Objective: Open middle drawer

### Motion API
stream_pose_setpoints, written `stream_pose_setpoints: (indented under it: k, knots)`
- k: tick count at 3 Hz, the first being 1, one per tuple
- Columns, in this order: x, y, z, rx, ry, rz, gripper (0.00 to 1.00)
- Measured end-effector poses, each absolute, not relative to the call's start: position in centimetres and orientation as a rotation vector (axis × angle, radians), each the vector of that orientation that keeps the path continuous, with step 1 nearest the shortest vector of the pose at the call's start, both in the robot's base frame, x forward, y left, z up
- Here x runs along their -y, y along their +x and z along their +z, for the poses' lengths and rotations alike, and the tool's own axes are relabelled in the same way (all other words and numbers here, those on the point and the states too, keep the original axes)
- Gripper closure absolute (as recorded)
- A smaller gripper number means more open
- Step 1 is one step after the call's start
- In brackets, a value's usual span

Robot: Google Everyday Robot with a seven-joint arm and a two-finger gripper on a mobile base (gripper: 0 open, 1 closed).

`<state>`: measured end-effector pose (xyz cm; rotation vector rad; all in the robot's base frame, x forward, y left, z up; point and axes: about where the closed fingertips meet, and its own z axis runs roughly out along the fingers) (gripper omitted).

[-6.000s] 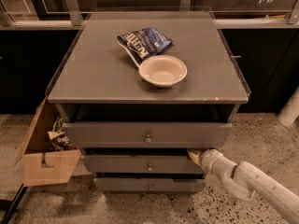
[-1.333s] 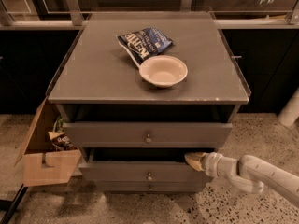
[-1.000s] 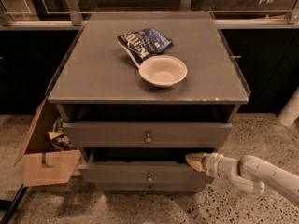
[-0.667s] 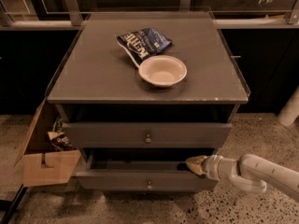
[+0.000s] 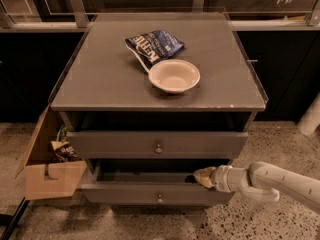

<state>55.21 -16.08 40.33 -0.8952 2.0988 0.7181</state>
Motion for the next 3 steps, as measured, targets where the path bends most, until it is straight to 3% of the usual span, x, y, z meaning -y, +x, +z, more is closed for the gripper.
stream_pose_setpoints:
  k: [3]
  knots:
    - [14.1, 50.1, 38.6, -2.161, -1.096, 0.864, 1.00]
